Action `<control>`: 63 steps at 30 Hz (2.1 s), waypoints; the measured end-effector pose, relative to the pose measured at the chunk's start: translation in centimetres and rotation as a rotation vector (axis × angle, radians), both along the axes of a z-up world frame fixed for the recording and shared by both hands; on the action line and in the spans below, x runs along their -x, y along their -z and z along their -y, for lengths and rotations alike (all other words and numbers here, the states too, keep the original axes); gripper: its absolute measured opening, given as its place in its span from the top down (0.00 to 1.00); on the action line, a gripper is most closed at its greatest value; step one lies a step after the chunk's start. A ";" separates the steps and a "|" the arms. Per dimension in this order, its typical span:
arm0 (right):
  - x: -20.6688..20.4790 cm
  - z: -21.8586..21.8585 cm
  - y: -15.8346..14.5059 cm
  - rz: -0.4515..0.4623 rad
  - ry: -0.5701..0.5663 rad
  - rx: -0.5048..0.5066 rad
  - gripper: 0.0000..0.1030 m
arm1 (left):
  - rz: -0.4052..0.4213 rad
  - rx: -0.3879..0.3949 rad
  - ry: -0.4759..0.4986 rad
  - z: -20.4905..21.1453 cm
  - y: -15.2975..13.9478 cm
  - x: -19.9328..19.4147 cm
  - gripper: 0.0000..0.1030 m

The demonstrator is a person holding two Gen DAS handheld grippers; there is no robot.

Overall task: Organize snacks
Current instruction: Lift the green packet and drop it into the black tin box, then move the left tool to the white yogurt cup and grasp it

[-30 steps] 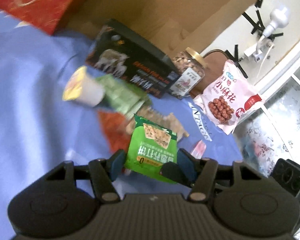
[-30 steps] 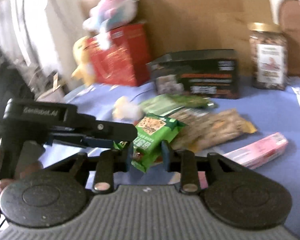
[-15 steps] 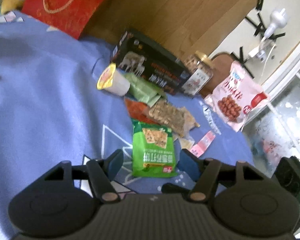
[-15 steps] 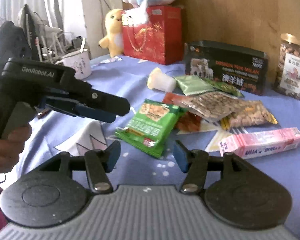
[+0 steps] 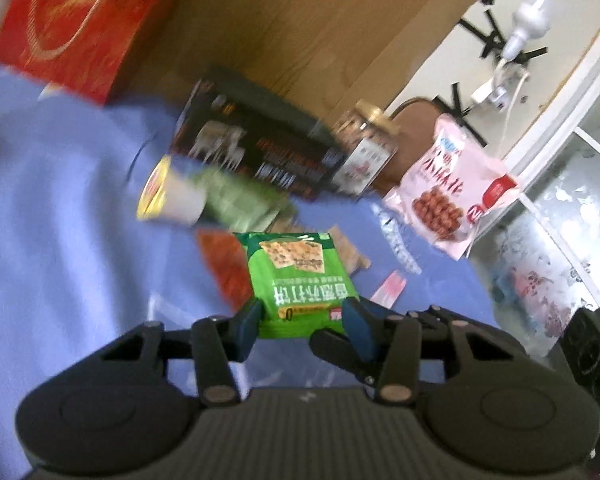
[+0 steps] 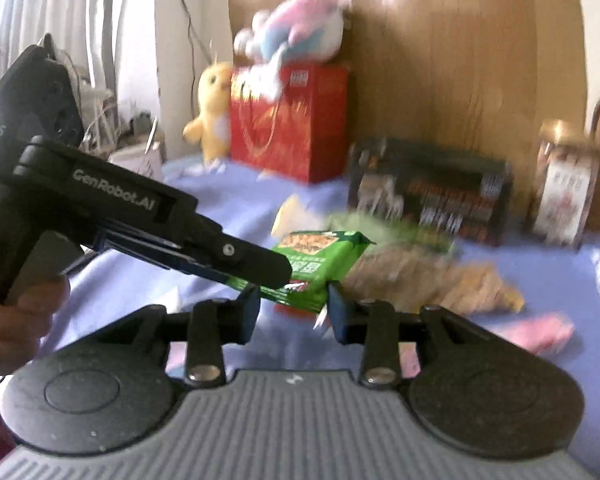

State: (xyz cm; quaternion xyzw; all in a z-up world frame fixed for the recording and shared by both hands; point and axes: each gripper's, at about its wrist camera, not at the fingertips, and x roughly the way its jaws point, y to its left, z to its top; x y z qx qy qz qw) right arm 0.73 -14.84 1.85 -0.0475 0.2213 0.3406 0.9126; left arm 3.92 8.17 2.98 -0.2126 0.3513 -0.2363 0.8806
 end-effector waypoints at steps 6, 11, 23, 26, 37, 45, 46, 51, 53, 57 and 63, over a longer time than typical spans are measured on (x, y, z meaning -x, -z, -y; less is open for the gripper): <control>-4.5 0.6 -2.3 0.088 0.077 -0.015 0.62 | 0.095 -0.028 -0.006 2.0 -3.1 -5.2 0.57; -11.0 1.1 -3.6 0.078 0.150 -0.071 0.62 | 0.141 -0.027 -0.036 3.5 -4.6 -11.4 0.57; -19.5 0.0 -1.8 0.001 0.265 -0.089 0.57 | 0.102 -0.052 -0.123 5.3 -2.7 -20.4 0.56; -20.4 0.0 -1.1 -0.014 0.281 -0.089 0.54 | 0.107 -0.080 -0.144 5.8 -2.2 -21.0 0.54; -14.9 4.8 -0.4 -0.103 0.281 -0.182 0.45 | 0.122 -0.019 -0.159 1.3 -2.2 -12.8 0.45; -18.5 4.7 3.5 -0.482 0.280 -0.264 0.49 | 0.044 -0.094 -0.213 0.9 0.6 -10.6 0.47; -18.2 4.2 3.3 -0.500 0.254 -0.254 0.57 | 0.036 -0.093 -0.182 1.3 0.7 -10.5 0.47; -13.8 3.0 3.1 -0.453 0.190 -0.156 0.75 | -0.032 -0.015 -0.021 3.7 2.2 -8.9 0.58; -11.8 4.3 3.3 -0.458 0.170 -0.190 0.78 | -0.069 0.014 -0.005 3.8 2.9 -7.8 0.55; -7.8 5.5 3.2 -0.407 0.155 -0.201 0.78 | -0.025 -0.026 0.059 4.1 3.0 -4.3 0.52; -5.6 5.7 1.5 -0.337 0.138 -0.223 0.69 | 0.029 -0.002 0.024 0.7 1.4 -0.4 0.40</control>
